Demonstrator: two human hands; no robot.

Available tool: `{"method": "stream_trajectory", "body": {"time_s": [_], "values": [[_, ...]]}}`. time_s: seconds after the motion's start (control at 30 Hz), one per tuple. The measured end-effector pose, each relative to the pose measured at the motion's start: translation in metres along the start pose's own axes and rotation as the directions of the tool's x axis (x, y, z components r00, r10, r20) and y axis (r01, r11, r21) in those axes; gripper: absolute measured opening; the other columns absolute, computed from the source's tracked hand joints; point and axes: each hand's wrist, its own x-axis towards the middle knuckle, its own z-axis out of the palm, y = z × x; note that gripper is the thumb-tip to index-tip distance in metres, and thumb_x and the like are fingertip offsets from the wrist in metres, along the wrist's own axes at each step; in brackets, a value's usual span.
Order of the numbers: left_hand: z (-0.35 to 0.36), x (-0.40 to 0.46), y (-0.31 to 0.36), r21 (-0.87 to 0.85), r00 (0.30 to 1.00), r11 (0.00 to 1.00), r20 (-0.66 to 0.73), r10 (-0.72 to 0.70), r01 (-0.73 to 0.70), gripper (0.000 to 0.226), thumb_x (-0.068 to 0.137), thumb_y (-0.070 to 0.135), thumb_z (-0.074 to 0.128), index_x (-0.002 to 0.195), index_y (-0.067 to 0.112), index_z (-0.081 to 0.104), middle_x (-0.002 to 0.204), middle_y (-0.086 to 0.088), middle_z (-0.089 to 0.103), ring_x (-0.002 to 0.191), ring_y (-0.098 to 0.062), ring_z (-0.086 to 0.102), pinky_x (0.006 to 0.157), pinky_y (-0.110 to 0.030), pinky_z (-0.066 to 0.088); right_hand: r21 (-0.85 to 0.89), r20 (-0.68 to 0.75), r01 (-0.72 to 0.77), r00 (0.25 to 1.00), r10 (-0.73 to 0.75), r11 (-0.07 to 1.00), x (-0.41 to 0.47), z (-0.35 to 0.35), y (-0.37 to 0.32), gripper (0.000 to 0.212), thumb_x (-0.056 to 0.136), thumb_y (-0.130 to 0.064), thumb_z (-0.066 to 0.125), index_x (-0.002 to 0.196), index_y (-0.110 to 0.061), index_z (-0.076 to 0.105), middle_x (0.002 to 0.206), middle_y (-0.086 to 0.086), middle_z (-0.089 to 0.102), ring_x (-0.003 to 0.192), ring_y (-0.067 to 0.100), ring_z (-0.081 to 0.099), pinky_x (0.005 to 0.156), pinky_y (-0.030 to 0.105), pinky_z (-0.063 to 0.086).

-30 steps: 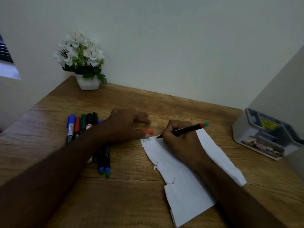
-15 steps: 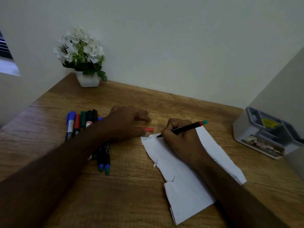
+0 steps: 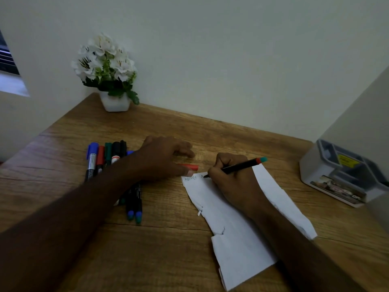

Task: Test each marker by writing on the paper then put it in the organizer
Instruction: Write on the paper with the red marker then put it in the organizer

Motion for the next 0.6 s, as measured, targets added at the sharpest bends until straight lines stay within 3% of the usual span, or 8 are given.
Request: {"method": "stream_trajectory", "body": {"time_s": [0.13, 0.27, 0.37, 0.5, 0.6], "values": [[0.0002, 0.0003, -0.0003, -0.003, 1.0, 1.0, -0.003, 0.005, -0.005, 0.052, 0.078, 0.058, 0.066, 0.127, 0.043, 0.055, 0.149, 0.021, 0.037, 0.14, -0.009, 0.029, 0.112, -0.043, 0.01, 0.003, -0.029, 0.007, 1.0, -0.007, 1.0, 0.0004, -0.0001, 0.0002, 0.022, 0.076, -0.023, 0.061, 0.058, -0.012, 0.056, 0.054, -0.006, 0.057, 0.052, 0.003, 0.05, 0.047, 0.02, 0.038], [0.0009, 0.0008, -0.0021, 0.003, 1.0, 1.0, -0.002, -0.001, 0.001, 0.053, 0.077, 0.059, 0.065, 0.127, 0.043, 0.055, 0.149, 0.021, 0.037, 0.141, -0.009, 0.029, 0.112, -0.043, 0.01, -0.03, 0.012, 0.002, 1.0, -0.002, 1.0, 0.0002, 0.0005, -0.0003, 0.022, 0.082, -0.017, 0.063, 0.061, -0.01, 0.058, 0.059, -0.002, 0.06, 0.054, 0.005, 0.052, 0.048, 0.019, 0.039], [0.0016, 0.0019, -0.003, 0.012, 1.0, 1.0, 0.002, 0.002, -0.002, 0.054, 0.077, 0.061, 0.065, 0.127, 0.045, 0.054, 0.149, 0.021, 0.036, 0.141, -0.01, 0.028, 0.112, -0.044, 0.01, -0.041, -0.009, -0.002, 1.0, 0.001, 0.999, -0.0001, -0.0009, 0.0014, 0.021, 0.078, -0.028, 0.06, 0.059, -0.018, 0.056, 0.058, -0.005, 0.06, 0.054, 0.005, 0.053, 0.049, 0.022, 0.04], [0.0024, 0.0023, -0.004, -0.003, 1.0, 1.0, -0.009, 0.005, -0.006, 0.054, 0.076, 0.061, 0.065, 0.126, 0.045, 0.055, 0.149, 0.022, 0.037, 0.14, -0.008, 0.029, 0.112, -0.043, 0.011, -0.022, -0.022, -0.006, 1.0, 0.005, 1.0, 0.0003, -0.0004, 0.0017, 0.025, 0.083, -0.011, 0.063, 0.059, -0.014, 0.056, 0.056, -0.007, 0.058, 0.053, 0.004, 0.051, 0.049, 0.02, 0.038], [0.002, 0.0021, -0.0038, 0.006, 1.0, 1.0, -0.005, 0.003, -0.003, 0.054, 0.077, 0.061, 0.065, 0.127, 0.045, 0.054, 0.15, 0.021, 0.036, 0.141, -0.009, 0.028, 0.113, -0.044, 0.01, -0.046, -0.012, 0.0, 1.0, 0.0, 0.999, 0.0008, -0.0001, 0.0015, 0.027, 0.083, -0.011, 0.064, 0.058, -0.013, 0.054, 0.055, -0.007, 0.057, 0.052, 0.003, 0.05, 0.047, 0.018, 0.037]]}}
